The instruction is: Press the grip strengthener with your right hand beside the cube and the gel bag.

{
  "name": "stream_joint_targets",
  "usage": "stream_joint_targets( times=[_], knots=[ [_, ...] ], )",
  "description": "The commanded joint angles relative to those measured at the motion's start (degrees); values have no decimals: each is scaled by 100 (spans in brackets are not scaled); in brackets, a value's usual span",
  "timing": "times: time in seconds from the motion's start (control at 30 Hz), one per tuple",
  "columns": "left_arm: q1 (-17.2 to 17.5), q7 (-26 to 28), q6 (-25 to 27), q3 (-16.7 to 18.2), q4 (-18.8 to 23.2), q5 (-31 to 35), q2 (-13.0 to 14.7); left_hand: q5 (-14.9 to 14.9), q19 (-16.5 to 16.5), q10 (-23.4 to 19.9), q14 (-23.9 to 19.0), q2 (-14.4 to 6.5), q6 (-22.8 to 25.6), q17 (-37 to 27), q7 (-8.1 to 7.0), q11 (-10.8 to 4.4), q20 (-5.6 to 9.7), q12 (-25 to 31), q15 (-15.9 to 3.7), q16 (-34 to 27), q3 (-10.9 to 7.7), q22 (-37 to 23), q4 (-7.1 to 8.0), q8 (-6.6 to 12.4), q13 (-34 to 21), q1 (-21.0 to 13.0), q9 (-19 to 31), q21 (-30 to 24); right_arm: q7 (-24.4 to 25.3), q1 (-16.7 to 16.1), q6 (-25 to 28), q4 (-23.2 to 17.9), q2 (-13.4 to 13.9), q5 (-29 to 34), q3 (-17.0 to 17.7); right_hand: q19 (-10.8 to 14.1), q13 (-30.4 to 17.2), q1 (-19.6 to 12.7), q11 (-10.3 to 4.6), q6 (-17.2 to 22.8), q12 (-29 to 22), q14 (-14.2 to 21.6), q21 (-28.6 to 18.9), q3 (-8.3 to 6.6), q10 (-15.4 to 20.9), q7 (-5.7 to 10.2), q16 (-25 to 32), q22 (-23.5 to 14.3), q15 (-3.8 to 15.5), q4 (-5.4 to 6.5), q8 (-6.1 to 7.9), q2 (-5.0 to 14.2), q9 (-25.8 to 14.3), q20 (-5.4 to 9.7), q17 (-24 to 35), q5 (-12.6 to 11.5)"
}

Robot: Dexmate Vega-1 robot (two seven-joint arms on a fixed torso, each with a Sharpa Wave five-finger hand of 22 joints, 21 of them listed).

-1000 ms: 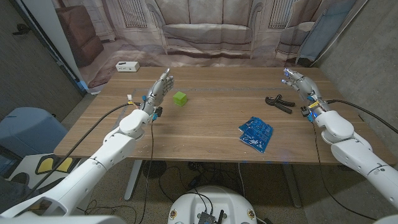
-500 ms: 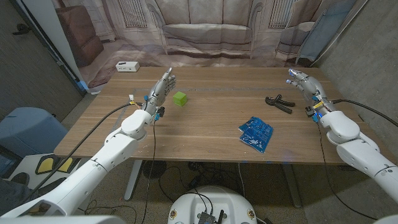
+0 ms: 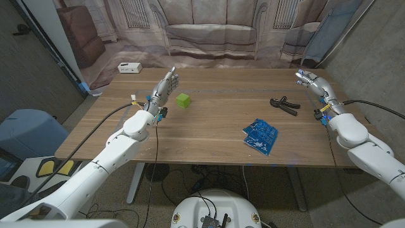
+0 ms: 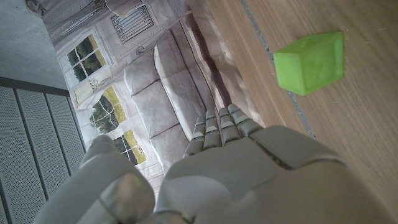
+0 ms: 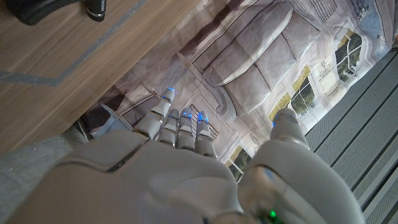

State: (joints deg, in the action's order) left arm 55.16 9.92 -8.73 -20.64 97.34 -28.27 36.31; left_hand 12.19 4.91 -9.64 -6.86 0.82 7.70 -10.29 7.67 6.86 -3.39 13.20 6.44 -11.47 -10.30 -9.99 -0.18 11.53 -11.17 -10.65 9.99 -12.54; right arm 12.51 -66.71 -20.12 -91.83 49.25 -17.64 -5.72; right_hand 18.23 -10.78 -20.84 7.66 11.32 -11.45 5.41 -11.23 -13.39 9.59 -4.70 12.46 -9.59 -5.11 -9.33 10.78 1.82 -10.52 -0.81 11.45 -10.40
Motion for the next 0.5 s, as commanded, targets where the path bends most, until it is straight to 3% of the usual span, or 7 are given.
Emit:
stream_joint_targets(
  times=[0.03, 0.5],
  knots=[
    [-91, 7, 30, -50, -3, 103, -18, -30, 19, -30, -59, -5, 54, -5, 7, 3, -13, 10, -13, -6, -18, -20, -17, -7, -20, -74, 23, 17, 434, -190, 358, -285, 155, 634, 112, 78, -30, -96, -29, 1, 11, 66, -18, -56, 25, -2, -27, -19, 46, -5, -12, -2, -18, 23, 18, -7],
    [-99, 26, -57, -68, -86, 142, -88, -36, 21, -46, -82, -15, 72, -6, 6, -3, -19, 5, -17, 1, -15, -21, -27, -15, -18, -82, 24, 32, 893, -285, 821, -538, 239, 1387, 110, 190, -32, -160, -22, 100, -20, 146, -42, -66, 113, -30, -8, -21, 73, -2, 37, -25, -19, 35, 19, 2]
  ],
)
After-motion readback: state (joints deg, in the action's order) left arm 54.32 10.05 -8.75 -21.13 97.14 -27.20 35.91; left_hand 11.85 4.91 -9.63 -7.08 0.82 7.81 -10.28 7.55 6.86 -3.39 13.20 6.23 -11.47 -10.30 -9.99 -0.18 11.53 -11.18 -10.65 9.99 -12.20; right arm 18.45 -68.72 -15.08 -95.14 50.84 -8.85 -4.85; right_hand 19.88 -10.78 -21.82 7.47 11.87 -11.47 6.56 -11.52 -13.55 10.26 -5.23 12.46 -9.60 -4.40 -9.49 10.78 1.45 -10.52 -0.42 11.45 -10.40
